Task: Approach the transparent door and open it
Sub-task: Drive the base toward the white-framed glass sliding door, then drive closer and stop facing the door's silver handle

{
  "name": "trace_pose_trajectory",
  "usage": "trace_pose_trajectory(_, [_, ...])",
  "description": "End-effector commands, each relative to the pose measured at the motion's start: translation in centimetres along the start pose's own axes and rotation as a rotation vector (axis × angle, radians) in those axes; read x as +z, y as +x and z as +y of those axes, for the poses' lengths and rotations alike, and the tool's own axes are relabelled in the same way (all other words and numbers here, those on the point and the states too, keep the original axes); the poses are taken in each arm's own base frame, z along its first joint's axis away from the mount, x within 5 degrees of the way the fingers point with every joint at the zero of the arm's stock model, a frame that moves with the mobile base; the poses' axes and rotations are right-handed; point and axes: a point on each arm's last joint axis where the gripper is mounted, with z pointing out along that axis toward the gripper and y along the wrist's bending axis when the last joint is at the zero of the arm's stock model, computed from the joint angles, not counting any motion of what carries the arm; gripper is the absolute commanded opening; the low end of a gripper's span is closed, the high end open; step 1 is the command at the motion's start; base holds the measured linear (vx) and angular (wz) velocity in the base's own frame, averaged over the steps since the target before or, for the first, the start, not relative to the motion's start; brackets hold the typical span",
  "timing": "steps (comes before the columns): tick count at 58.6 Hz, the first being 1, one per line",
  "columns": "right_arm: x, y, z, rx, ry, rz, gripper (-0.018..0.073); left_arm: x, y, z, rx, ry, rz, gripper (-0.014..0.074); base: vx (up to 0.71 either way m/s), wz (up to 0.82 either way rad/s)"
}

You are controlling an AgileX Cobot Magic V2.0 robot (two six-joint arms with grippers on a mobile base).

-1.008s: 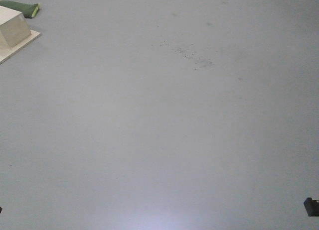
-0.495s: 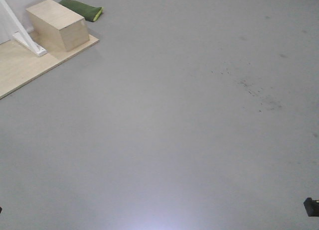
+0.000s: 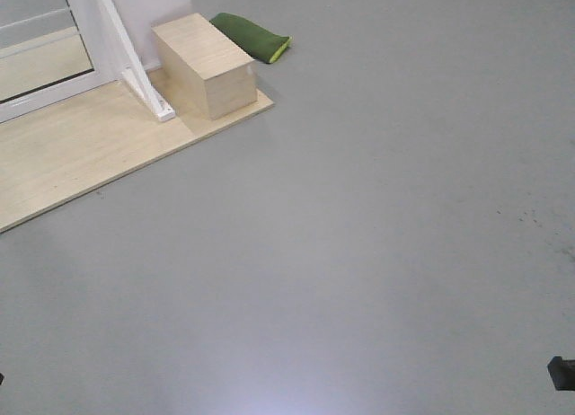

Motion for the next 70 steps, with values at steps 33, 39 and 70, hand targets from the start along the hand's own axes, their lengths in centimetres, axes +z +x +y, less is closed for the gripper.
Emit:
trace_pose_trajectory(33, [-0.15,-0.79,-0.04,-0.014,0.007,-0.098,-0.0006,0.03,-0.26,0.02,-0.017,0.0,-0.07,-0.0006,0.61,0.5])
trace_pose_trajectory(39, [-0.15,-0.79,-0.04,-0.014,0.007,-0.098,-0.0006,0.03,-0.26,0.02,-0.017,0.0,-0.07,-0.0006,0.6,0.58])
trace_pose_trajectory(70, [-0.15,-0.8,-0.04,-0.014,0.007,-0.099,-0.0006,0.03,-0.26,0.02,-0.017,0.0,-0.07,-0.0006,0.55,0.45])
